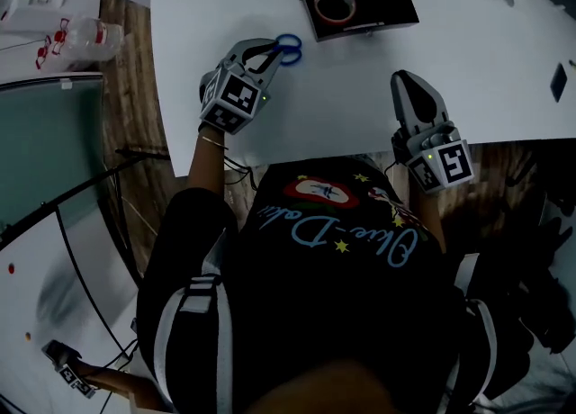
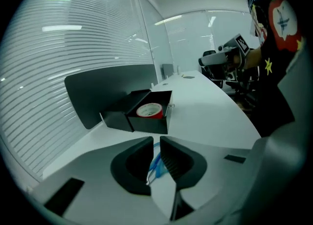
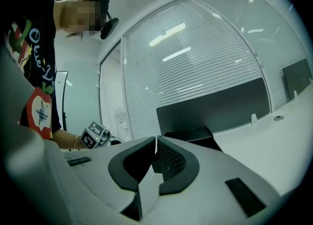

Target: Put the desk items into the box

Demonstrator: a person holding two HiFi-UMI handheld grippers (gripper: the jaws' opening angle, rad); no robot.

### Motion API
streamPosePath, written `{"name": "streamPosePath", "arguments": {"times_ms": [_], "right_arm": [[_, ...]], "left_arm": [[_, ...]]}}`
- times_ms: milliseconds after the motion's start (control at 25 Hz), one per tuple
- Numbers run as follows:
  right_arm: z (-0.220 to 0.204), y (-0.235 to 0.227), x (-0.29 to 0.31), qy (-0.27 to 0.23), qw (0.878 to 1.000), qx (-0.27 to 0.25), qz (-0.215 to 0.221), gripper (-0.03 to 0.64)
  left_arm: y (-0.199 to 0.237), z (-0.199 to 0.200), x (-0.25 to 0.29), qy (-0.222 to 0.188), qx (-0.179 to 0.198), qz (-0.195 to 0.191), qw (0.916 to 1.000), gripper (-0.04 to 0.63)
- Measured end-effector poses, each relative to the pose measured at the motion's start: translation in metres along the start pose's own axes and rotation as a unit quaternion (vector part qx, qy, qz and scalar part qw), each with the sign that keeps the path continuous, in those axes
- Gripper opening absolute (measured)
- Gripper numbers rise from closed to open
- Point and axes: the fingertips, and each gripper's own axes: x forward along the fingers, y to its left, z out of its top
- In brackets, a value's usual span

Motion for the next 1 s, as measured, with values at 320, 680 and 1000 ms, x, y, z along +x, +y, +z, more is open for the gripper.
{"name": "streamPosePath", "arguments": {"times_ms": [320, 680, 1000], "right_arm": [[-0.002, -0.004, -0.007, 0.003, 1.000, 0.000, -0.020, 0.025], [-0.002, -0.009, -0.008, 0.005, 0.999, 0.006, -0.032, 0.025], [-0.002, -0.014, -0.009, 0.003, 0.999, 0.010, -0.039, 0.025]], "left_arm": [[-0.006, -0.019, 0.024, 0.054, 0.066, -0.057, 0.9947, 0.090], [-0.009, -0.027, 0.044, 0.090, 0.102, -0.102, 0.9855, 0.100], [-0.016, -0.033, 0.055, 0.119, 0.120, -0.141, 0.9755, 0.114]]}}
